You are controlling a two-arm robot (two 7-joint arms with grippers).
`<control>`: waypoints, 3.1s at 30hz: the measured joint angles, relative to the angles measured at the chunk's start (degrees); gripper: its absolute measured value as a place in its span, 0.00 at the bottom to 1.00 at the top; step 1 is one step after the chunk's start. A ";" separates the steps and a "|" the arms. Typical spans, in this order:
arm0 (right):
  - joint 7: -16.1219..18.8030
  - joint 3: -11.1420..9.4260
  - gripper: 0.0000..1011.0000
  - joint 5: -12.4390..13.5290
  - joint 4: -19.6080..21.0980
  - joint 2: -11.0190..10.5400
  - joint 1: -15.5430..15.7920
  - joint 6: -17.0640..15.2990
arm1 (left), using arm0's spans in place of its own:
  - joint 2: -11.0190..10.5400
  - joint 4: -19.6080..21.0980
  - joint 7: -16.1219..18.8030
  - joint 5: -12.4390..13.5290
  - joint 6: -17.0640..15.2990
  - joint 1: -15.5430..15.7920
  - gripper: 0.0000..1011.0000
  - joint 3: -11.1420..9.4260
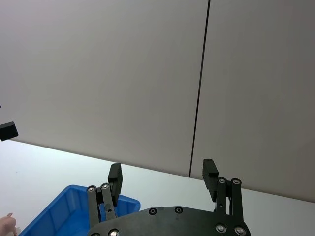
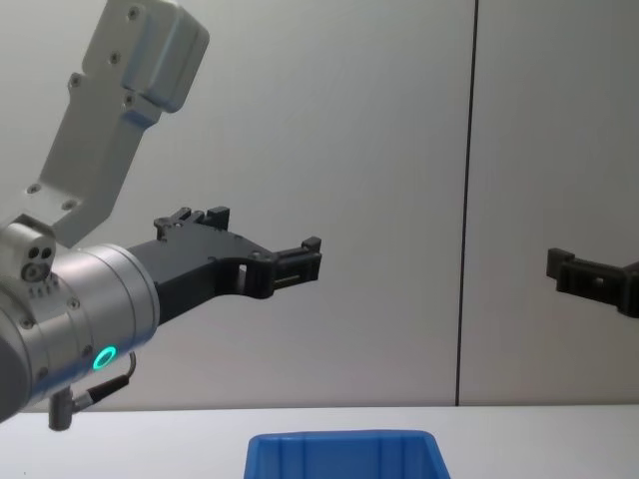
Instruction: Pick up the two dolls from the table and place them into the box.
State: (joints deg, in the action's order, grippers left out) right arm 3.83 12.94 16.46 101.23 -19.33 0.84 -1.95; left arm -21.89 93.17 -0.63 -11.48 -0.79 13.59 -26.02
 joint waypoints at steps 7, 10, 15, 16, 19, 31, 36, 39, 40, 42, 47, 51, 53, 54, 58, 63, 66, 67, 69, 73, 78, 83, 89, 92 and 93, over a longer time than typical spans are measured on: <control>0.00 0.00 0.99 0.00 0.00 0.00 0.00 0.00 | 0.00 0.00 0.00 0.00 0.00 0.00 0.99 0.00; 0.00 0.00 0.99 0.00 0.00 0.00 0.00 0.00 | 0.00 0.00 0.00 0.00 0.00 0.00 0.99 0.00; 0.00 0.00 0.99 0.00 0.00 0.00 0.00 0.00 | 0.00 0.00 0.00 0.00 0.00 0.00 0.99 0.00; 0.00 0.00 0.99 0.00 0.00 0.00 0.00 0.00 | 0.00 0.00 0.00 0.00 0.00 0.00 0.99 0.00; 0.00 0.00 0.99 0.00 0.00 0.00 0.00 0.00 | 0.00 0.00 0.00 0.00 0.00 0.00 0.99 0.00; 0.00 0.00 0.99 0.00 0.00 0.00 0.00 0.00 | 0.00 0.00 0.00 0.00 0.00 0.00 0.99 0.00; 0.00 0.00 0.99 0.00 0.00 0.00 0.00 0.00 | -0.04 0.01 0.02 -0.03 -0.17 -0.08 0.99 0.03; 0.00 0.00 0.99 0.00 0.00 0.00 0.00 0.00 | -0.18 0.27 0.42 -0.32 -0.73 -0.33 0.99 0.12; 0.00 0.00 0.99 0.00 0.00 0.00 0.00 0.00 | -0.27 0.42 0.75 -0.58 -1.16 -0.50 0.99 0.18; 0.00 0.00 0.99 0.00 0.00 0.00 0.00 0.00 | -0.35 0.64 1.29 -1.00 -1.72 -0.67 0.99 0.28; 0.00 0.00 0.99 0.00 0.00 0.00 0.00 0.00 | -0.54 1.16 3.31 -2.75 -3.91 -1.38 0.99 0.66; 0.00 0.00 0.99 0.00 0.00 0.00 0.00 0.00 | -0.54 1.17 4.57 -4.46 -5.56 -1.74 0.99 0.99; 0.00 0.00 0.99 0.00 0.00 0.00 0.00 0.00 | -0.49 1.13 5.09 -5.10 -6.11 -1.80 0.99 1.12; 0.00 0.00 0.99 0.00 0.00 0.00 0.00 0.00 | -0.39 0.91 5.54 -5.76 -6.72 -1.85 0.99 1.29; 0.00 0.00 0.99 0.00 0.00 0.00 0.00 0.00 | 0.00 -0.07 6.68 -7.90 -8.80 -1.78 0.99 1.73; 0.00 0.00 0.99 0.00 0.00 0.00 0.00 0.00 | 0.62 -1.88 7.26 -9.94 -10.87 -1.16 0.99 2.17; 0.00 0.00 0.99 0.00 0.00 0.00 0.00 0.00 | 1.13 -3.44 7.33 -10.87 -11.98 -0.56 0.99 2.47; 0.00 0.00 0.99 0.00 0.00 0.00 0.00 0.01 | 1.26 -3.83 7.33 -11.12 -12.33 -0.41 0.99 2.54; 0.00 0.00 0.99 0.00 0.00 0.00 0.00 0.00 | 1.62 -5.10 7.32 -11.67 -13.03 0.09 0.99 2.76; 0.00 0.00 0.99 0.00 0.00 0.00 0.00 0.00 | 2.10 -7.08 7.25 -12.58 -14.37 0.85 0.99 3.08; 0.00 0.00 0.99 0.00 0.00 0.00 0.00 0.00 | 2.52 -9.00 7.16 -13.36 -15.77 1.47 0.99 3.45; 0.00 0.00 0.99 0.00 0.00 0.00 0.00 0.00 | 2.81 -10.37 7.21 -14.36 -17.77 1.73 0.99 3.77; 0.00 0.00 0.99 0.00 0.00 0.00 0.00 0.00 | 2.87 -10.81 7.91 -15.46 -20.17 1.50 0.99 3.99; 0.00 0.00 0.99 0.00 0.00 0.00 0.00 0.01 | 2.83 -10.82 8.26 -15.97 -21.33 1.19 0.99 4.06; 0.00 0.00 0.99 0.00 0.00 0.00 0.00 0.00 | 2.82 -10.83 8.35 -16.10 -21.59 1.10 0.99 4.07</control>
State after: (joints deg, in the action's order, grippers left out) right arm 3.82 12.94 16.46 101.23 -19.33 0.84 -1.95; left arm -19.08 82.34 7.72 -27.58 -22.39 14.69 -21.96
